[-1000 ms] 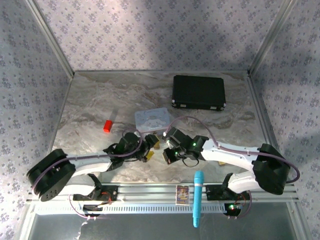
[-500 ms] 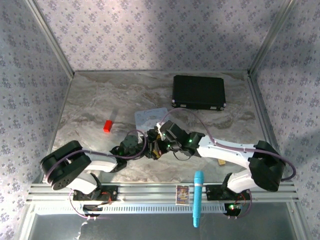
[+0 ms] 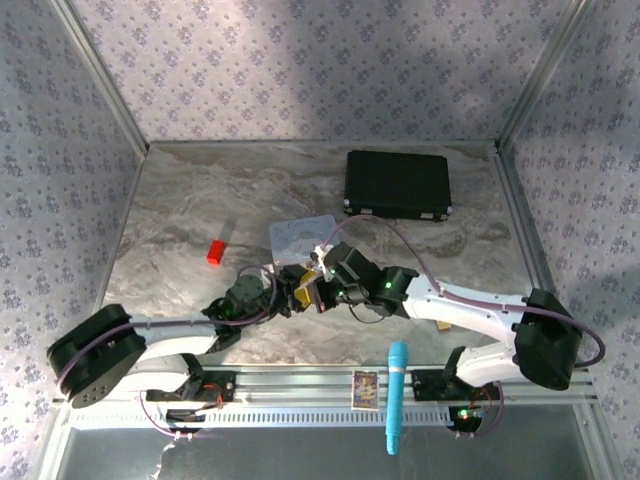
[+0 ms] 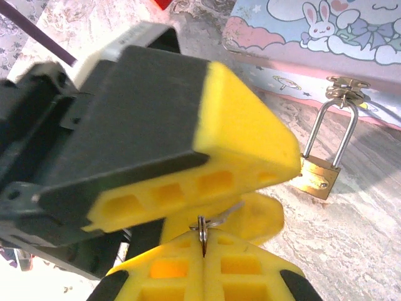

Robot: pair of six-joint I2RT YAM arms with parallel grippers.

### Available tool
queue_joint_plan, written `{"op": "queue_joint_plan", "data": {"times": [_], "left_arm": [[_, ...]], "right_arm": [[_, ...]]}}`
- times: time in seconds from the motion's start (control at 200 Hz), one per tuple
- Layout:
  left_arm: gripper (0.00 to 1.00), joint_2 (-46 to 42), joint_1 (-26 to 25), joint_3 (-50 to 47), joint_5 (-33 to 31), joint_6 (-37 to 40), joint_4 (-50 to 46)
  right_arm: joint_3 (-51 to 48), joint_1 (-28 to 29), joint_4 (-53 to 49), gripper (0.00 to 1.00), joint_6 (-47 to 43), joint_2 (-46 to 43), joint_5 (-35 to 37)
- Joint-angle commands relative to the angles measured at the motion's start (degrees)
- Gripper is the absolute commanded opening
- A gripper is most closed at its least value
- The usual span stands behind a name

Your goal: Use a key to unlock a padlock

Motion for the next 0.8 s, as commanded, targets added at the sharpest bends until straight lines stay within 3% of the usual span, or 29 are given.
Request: {"op": "queue_joint_plan", "data": {"times": [0.0, 0.14, 0.325, 0.47, 0.565, 0.795], "left_arm": [[0.44, -3.7, 0.89, -0.61, -1.42, 1.92, -4.79], [0.34, -9.36, 1.37, -0.27, -2.3, 3.7, -12.77], [0.34, -14.73, 1.65, 2.22, -2.28, 8.6, -20.93], [0.36, -14.69, 2.0, 1.85, -1.81, 9.09, -19.94], [0.44, -14.38, 1.99, 1.99, -1.58, 9.0, -19.79], [0.43, -12.64, 1.97, 2.17, -0.7, 8.91, -16.04]], "right_arm": [[-1.32, 0.35, -0.56, 0.0, 0.51, -1.3, 0.88], [-1.62, -0.1, -0.07, 0.0, 0.47, -1.51, 0.32], [-1.15, -0.04, 0.0, 0.0, -0.58, -1.93, -0.4], [-1.3, -0.47, 0.29, 0.0, -1.07, -2.53, -0.76], [-1.3, -0.38, 0.96, 0.0, -0.85, -2.16, -1.07], [-0.17, 0.01, 0.98, 0.0, -1.34, -0.73, -1.37]]}}
